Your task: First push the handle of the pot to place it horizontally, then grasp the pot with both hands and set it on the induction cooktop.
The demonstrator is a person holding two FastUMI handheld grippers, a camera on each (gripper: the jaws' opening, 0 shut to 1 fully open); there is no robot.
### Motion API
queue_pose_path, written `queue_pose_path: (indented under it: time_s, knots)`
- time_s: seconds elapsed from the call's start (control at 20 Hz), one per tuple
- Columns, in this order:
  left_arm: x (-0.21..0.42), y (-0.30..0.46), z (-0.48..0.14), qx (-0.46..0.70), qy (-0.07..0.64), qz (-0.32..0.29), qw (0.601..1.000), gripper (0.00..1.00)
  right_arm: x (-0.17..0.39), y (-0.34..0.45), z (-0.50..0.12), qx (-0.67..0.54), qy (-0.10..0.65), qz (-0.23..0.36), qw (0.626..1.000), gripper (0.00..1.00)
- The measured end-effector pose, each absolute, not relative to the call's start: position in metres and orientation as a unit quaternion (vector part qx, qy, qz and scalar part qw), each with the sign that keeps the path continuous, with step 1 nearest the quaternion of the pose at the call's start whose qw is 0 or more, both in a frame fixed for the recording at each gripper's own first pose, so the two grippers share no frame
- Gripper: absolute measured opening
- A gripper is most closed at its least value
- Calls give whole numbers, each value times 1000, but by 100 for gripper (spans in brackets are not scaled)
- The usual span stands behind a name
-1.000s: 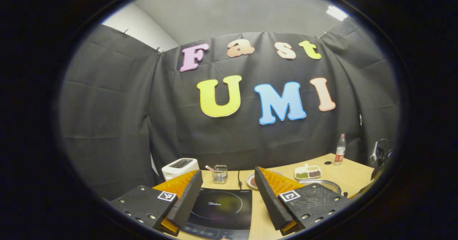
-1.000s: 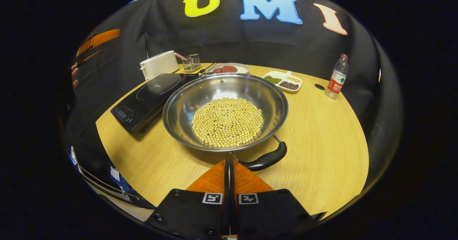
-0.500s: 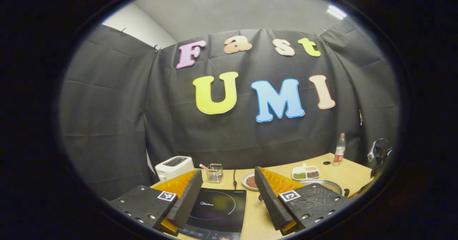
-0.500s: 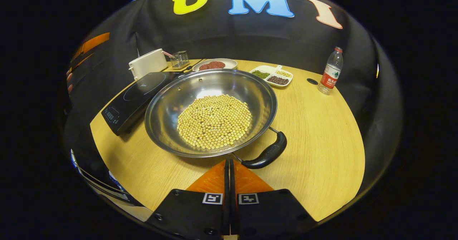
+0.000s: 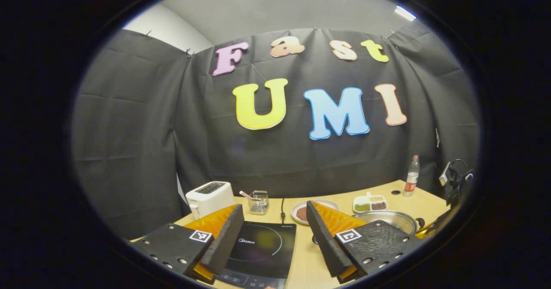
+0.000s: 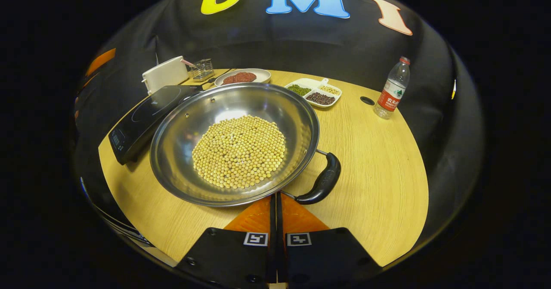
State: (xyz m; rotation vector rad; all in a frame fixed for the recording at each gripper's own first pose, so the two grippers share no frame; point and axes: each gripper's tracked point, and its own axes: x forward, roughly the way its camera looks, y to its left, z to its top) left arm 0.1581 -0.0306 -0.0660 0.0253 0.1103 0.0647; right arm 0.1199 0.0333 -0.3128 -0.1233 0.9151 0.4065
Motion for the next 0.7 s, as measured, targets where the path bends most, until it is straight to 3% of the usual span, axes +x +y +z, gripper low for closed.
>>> queue_pose_path:
  time_s: [0.25,0.7]
  knots:
    - [164,-40,-74,19,63,28,997,87,142,19,-317,-71,435,189,878,0]
    - [173,-61,-95,21,85,20,996,87,187,-1,-326,-48,430,125,893,2]
